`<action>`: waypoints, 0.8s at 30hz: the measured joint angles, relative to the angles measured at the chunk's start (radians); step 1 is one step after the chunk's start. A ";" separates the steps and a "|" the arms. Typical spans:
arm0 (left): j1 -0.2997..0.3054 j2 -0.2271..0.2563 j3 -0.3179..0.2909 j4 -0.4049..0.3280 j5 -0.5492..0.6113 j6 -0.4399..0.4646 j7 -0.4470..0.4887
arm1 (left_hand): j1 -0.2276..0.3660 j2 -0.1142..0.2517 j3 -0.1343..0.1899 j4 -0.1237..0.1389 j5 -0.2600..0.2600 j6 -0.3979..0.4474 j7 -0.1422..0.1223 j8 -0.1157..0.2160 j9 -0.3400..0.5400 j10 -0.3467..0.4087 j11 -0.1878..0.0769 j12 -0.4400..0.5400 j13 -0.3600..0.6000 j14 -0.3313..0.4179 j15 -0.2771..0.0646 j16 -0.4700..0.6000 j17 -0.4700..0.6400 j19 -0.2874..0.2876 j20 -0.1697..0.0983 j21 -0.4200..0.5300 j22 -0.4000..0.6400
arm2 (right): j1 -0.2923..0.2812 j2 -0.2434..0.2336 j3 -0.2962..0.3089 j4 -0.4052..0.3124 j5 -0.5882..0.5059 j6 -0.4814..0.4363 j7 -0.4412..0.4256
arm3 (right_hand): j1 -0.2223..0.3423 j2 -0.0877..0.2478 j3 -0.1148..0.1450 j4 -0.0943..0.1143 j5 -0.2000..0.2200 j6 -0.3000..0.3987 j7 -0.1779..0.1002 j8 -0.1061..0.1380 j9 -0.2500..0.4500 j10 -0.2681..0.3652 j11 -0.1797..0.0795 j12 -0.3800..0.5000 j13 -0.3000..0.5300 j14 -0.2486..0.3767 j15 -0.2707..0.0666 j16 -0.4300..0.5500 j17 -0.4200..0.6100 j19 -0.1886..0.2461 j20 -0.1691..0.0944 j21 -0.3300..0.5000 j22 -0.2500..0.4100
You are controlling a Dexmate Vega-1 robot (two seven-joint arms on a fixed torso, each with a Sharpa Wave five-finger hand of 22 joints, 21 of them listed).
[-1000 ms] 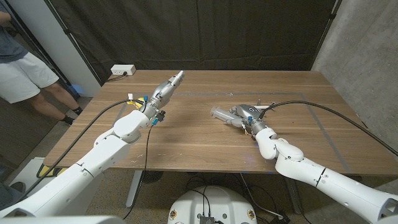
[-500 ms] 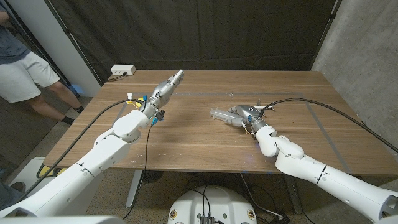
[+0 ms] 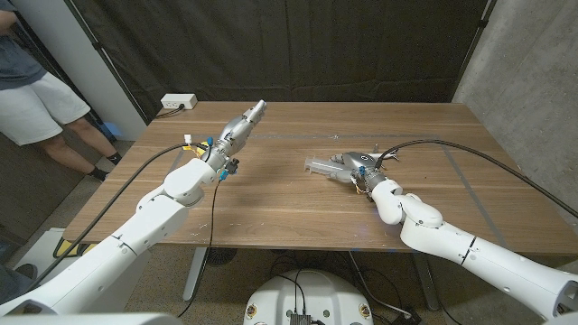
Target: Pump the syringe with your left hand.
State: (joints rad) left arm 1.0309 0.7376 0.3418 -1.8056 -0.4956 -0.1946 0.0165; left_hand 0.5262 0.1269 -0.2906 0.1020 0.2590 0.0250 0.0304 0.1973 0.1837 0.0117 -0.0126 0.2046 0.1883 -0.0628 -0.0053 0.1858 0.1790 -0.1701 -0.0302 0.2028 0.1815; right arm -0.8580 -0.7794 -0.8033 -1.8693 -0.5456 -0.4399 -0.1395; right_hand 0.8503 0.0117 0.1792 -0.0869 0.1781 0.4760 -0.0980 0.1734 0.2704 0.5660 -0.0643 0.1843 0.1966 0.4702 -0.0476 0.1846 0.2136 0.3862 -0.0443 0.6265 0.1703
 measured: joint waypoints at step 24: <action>-0.002 0.016 -0.004 -0.006 -0.004 0.017 -0.007 | 0.000 0.000 0.000 0.000 0.000 0.000 0.000 0.000 0.000 0.000 0.000 0.000 0.000 0.000 0.000 0.000 0.000 0.000 0.000 0.000 0.000 | -0.080 -0.038 0.122 -0.123 0.115 0.053 -0.084 | -0.200 -0.025 -0.083 0.077 0.023 -0.127 0.058 0.012 -0.034 -0.107 0.053 0.016 0.001 -0.122 0.026 0.000 -0.005 -0.088 0.005 -0.096 0.004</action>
State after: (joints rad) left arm 1.0293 0.7536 0.3378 -1.8112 -0.4996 -0.1776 0.0090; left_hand 0.5262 0.1269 -0.2906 0.1020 0.2590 0.0250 0.0304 0.1973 0.1837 0.0117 -0.0126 0.2046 0.1883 -0.0628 -0.0053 0.1858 0.1790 -0.1701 -0.0302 0.2029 0.1815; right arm -0.9380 -0.8174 -0.6813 -1.9922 -0.4306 -0.3867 -0.2237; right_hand 0.6504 -0.0135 0.0964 -0.0095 0.2012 0.3489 -0.0400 0.1853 0.2367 0.4592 -0.0109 0.2000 0.1980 0.3481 -0.0212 0.1847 0.2090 0.2981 -0.0394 0.5305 0.1748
